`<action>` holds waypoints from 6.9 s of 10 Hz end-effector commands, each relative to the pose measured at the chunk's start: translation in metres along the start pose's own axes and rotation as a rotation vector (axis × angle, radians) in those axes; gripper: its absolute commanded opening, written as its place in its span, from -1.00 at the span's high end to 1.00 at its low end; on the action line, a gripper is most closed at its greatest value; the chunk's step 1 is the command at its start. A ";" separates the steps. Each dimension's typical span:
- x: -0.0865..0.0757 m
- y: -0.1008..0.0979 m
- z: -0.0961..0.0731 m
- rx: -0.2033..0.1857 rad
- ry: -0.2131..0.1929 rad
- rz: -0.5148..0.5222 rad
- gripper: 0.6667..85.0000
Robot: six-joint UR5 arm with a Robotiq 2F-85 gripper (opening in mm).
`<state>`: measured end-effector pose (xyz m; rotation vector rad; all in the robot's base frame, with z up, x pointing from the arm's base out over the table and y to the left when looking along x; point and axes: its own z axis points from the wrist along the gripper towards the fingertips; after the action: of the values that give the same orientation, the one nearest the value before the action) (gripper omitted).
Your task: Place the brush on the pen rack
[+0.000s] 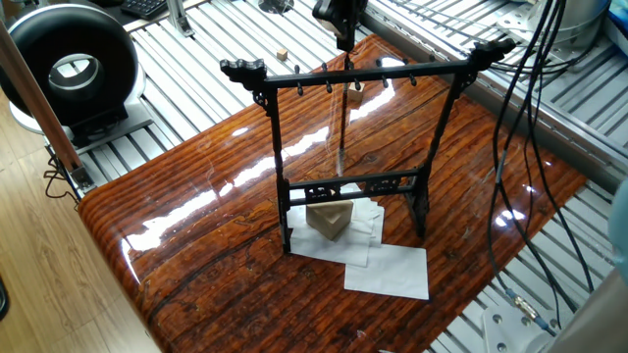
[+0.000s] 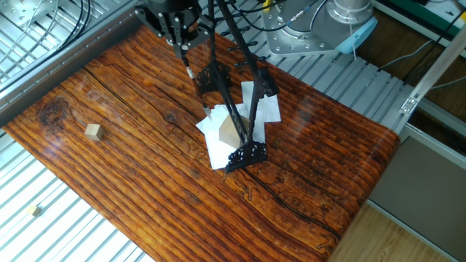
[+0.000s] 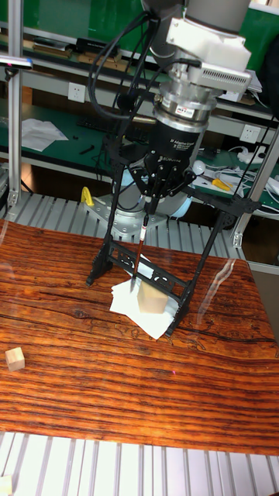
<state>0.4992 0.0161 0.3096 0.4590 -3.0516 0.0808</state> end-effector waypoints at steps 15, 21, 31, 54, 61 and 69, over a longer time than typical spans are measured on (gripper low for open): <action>-0.046 -0.012 0.068 -0.264 -0.061 0.032 0.99; -0.068 -0.055 0.105 -0.184 -0.094 -0.072 0.99; -0.049 -0.082 0.105 -0.089 -0.070 -0.204 0.99; -0.027 -0.118 0.211 -0.041 -0.097 -0.033 0.31; -0.008 -0.115 0.200 -0.060 -0.036 -0.030 0.31; -0.034 -0.081 0.177 -0.175 -0.007 0.352 0.45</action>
<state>0.5397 -0.0722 0.1322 0.0493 -3.0682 -0.1258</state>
